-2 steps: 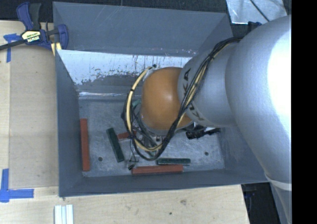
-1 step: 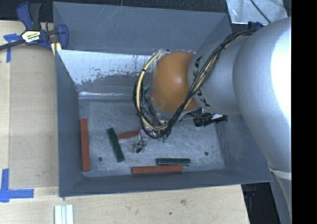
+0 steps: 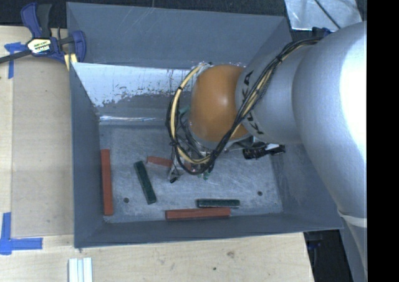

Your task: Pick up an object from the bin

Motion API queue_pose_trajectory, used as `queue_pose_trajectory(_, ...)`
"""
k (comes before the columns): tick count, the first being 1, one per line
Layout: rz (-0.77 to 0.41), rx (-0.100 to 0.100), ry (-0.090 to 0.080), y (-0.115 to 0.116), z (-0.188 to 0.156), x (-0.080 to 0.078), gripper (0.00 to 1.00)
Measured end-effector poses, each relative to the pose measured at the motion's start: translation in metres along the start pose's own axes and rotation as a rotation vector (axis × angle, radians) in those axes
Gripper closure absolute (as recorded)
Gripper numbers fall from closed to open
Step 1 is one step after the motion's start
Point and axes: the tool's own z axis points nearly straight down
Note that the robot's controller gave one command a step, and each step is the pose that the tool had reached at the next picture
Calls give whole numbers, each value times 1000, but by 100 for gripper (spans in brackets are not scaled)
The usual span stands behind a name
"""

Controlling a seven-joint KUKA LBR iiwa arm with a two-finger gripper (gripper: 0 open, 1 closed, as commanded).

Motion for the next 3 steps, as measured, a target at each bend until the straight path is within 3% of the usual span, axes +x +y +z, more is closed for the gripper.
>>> queue_pose_trajectory(1, -30, 1, 0, -5, -24, 4, 100)
queue_pose_trajectory(2, 6, -1, -5, -2, -129, 1, 100)
queue_pose_trajectory(3, 7, 2, 3, -3, -124, 2, 0)
